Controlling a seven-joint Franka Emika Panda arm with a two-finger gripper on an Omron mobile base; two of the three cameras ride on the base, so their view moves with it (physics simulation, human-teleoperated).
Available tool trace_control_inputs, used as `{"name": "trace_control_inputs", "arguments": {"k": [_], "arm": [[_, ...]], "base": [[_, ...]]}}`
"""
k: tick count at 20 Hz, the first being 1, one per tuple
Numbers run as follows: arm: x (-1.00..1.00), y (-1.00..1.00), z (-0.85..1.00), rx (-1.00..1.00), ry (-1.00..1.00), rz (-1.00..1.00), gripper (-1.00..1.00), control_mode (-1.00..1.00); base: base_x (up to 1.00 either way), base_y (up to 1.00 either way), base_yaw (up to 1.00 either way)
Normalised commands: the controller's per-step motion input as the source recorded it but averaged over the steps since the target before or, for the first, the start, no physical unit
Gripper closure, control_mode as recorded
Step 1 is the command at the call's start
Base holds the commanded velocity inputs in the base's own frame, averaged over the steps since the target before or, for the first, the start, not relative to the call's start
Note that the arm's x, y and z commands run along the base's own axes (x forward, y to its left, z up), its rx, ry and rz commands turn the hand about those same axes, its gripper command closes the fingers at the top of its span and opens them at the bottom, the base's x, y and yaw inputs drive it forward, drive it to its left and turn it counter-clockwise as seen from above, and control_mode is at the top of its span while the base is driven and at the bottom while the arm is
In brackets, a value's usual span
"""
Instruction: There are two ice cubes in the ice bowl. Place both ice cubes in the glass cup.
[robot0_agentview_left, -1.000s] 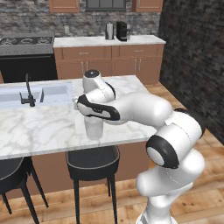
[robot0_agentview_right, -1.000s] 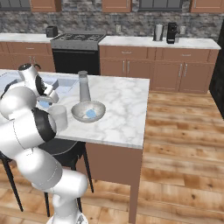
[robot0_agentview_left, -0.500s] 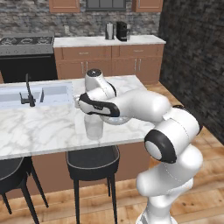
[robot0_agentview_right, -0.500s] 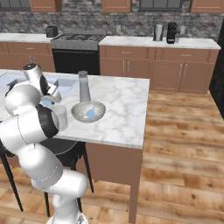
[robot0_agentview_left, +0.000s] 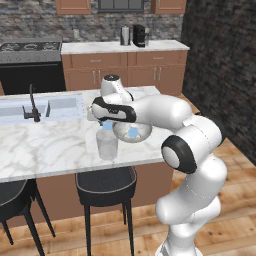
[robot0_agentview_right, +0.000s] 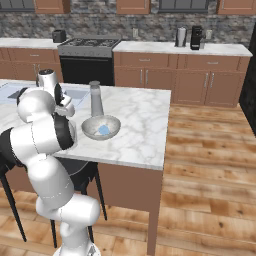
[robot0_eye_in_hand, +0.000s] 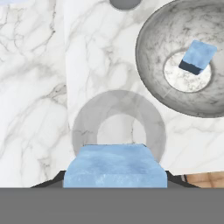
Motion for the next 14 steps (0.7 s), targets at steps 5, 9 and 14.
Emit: {"name": "trace_control_inputs", "arguments": {"k": [5,9,14], "arm": [[0.12,0.0,-0.19,-0.02,0.07,0.0,1.0,-1.0],[0.17,0.0,-0.34,0.0,0.07,0.0,1.0,-1.0],[0.29,0.0,-0.2,0.0,0.03,0.0,1.0,-1.0]], "base": [[0.0,0.0,0.0],[0.0,0.0,0.0],[0.0,0.0,0.0]]}}
